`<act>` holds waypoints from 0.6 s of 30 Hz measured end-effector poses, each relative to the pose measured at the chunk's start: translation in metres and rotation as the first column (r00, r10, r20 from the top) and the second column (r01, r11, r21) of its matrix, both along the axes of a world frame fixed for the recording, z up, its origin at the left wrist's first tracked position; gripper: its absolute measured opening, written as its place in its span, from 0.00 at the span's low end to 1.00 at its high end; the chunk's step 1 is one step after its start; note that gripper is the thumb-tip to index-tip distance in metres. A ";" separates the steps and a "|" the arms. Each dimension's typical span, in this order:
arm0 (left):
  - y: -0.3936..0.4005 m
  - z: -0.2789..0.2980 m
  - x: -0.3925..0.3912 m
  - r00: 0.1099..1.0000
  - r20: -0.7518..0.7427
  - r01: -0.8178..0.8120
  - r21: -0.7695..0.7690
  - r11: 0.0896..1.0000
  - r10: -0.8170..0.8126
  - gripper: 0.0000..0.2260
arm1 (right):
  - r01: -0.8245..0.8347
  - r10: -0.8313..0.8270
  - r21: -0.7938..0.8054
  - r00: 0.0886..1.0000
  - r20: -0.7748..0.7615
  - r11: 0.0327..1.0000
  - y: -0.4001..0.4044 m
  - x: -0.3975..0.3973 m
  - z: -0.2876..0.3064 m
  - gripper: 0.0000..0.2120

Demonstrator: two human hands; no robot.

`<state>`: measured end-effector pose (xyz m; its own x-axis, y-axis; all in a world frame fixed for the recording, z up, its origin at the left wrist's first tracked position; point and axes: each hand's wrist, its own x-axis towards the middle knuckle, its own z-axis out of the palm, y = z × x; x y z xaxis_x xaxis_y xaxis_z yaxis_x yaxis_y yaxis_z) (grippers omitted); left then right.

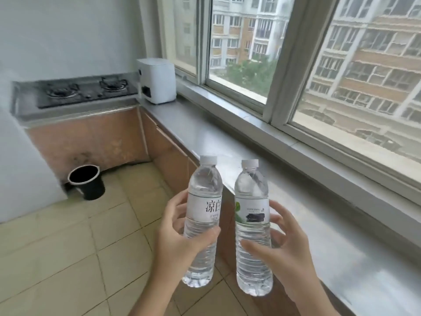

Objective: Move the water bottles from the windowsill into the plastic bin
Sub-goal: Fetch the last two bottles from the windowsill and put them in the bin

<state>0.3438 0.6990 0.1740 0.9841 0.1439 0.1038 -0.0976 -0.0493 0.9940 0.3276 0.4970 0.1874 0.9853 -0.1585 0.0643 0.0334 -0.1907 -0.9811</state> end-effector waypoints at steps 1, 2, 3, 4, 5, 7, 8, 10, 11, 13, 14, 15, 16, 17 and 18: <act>0.023 0.001 0.004 0.999 -0.003 -0.035 0.001 0.999 0.035 0.37 | -0.035 0.035 -0.003 0.999 -0.008 0.999 0.022 0.012 -0.001 0.40; 0.047 0.002 0.008 0.998 -0.001 -0.069 0.002 0.998 0.069 0.37 | -0.072 0.072 -0.002 0.997 -0.010 0.997 0.045 0.024 -0.002 0.41; 0.070 0.003 0.012 0.995 0.003 -0.102 0.003 0.995 0.102 0.36 | -0.107 0.107 0.001 0.994 -0.011 0.994 0.068 0.035 -0.003 0.41; 0.094 0.003 0.016 0.991 0.008 -0.135 0.007 0.991 0.135 0.36 | -0.140 0.140 0.002 0.990 -0.008 0.990 0.091 0.045 -0.003 0.41; 0.116 0.003 0.019 0.986 0.012 -0.167 0.012 0.986 0.167 0.36 | -0.173 0.173 0.000 0.985 -0.006 0.985 0.115 0.055 -0.002 0.41; 0.161 0.004 0.024 0.972 0.018 -0.234 0.020 0.972 0.233 0.37 | -0.243 0.243 -0.003 0.970 -0.004 0.970 0.162 0.072 -0.001 0.40; 0.182 0.006 0.026 0.963 0.025 -0.268 0.021 0.963 0.267 0.37 | -0.277 0.277 -0.001 0.961 0.002 0.961 0.185 0.080 0.000 0.40; 0.223 0.009 0.028 0.940 0.043 -0.338 0.022 0.941 0.337 0.36 | -0.347 0.347 0.003 0.938 0.010 0.938 0.230 0.095 0.002 0.39; 0.242 0.010 0.029 0.927 0.049 -0.372 0.020 0.928 0.371 0.36 | -0.383 0.383 0.003 0.924 0.013 0.924 0.251 0.103 0.004 0.39; 0.277 0.012 0.027 0.894 0.046 -0.447 0.008 0.895 0.446 0.36 | -0.457 0.457 -0.004 0.889 0.025 0.890 0.292 0.117 0.007 0.38; 0.294 0.012 0.026 0.873 0.040 -0.487 0.001 0.873 0.486 0.36 | -0.495 0.495 -0.014 0.868 0.030 0.869 0.313 0.124 0.008 0.38; 0.310 0.013 0.025 0.848 0.035 -0.529 -0.006 0.849 0.529 0.36 | -0.534 0.535 -0.028 0.844 0.030 0.845 0.333 0.132 0.009 0.38; 0.326 0.013 0.024 0.819 0.032 -0.573 -0.011 0.820 0.573 0.35 | -0.573 0.574 -0.037 0.818 0.026 0.818 0.354 0.140 0.009 0.38; 0.342 0.012 0.024 0.789 0.026 -0.614 -0.014 0.789 0.614 0.35 | -0.613 0.614 -0.038 0.789 0.024 0.789 0.374 0.148 0.009 0.38; 0.357 0.011 0.024 0.759 0.021 -0.651 -0.014 0.759 0.651 0.35 | -0.651 0.652 -0.041 0.758 0.022 0.758 0.395 0.156 0.009 0.38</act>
